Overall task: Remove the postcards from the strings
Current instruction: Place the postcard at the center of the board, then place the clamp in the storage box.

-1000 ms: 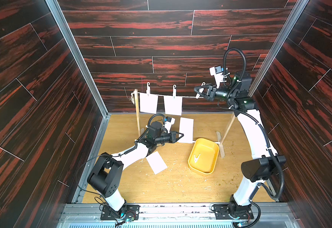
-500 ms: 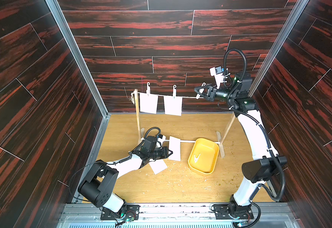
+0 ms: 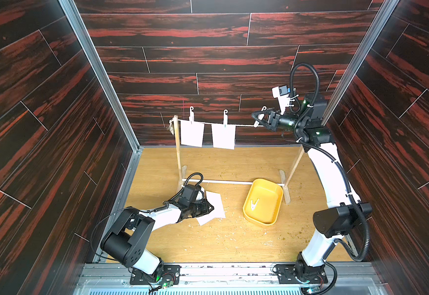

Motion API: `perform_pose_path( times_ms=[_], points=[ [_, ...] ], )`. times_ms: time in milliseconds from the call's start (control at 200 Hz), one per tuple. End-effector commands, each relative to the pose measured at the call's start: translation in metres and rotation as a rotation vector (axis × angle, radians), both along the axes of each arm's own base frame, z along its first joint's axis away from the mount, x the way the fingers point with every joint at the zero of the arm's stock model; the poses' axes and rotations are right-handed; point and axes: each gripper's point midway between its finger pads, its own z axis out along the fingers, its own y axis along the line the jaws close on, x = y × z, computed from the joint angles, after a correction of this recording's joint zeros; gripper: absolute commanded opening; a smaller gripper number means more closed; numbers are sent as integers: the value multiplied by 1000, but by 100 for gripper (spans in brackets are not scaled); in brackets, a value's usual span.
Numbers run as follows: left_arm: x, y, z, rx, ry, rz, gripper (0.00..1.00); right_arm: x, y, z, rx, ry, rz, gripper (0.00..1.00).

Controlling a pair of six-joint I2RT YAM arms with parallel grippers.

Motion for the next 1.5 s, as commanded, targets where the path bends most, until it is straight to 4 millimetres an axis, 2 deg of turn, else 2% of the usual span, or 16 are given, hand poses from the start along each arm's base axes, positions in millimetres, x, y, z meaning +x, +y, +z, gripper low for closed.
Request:
perform_pose_path(
  times_ms=[0,135,351,586,777,932,1062,1142,1298,1493],
  points=[
    [-5,16,-9,82,26,44,37,-17,-5,29,16,-81,-19,18],
    [-9,25,-1,103,7,65,50,-19,-7,37,23,-101,-33,17],
    [-11,39,19,142,-47,106,64,-24,-13,48,28,-137,-76,17],
    [-9,50,51,171,-128,134,67,-39,-22,59,32,-164,-121,18],
    [-4,41,96,96,-246,126,68,-64,-29,53,38,-160,-141,18],
    [-2,31,137,37,-354,114,68,-92,-38,28,32,-136,-163,18],
    [-3,21,157,21,-392,90,68,-110,-45,-1,27,-95,-190,18],
    [-3,15,162,24,-405,75,68,-122,-49,-15,31,-78,-201,18],
    [-6,2,171,-12,-435,58,68,-137,-56,-54,30,-9,-234,18],
    [-10,-19,171,-65,-458,14,68,-144,-55,-129,40,166,-226,19]
  ],
)
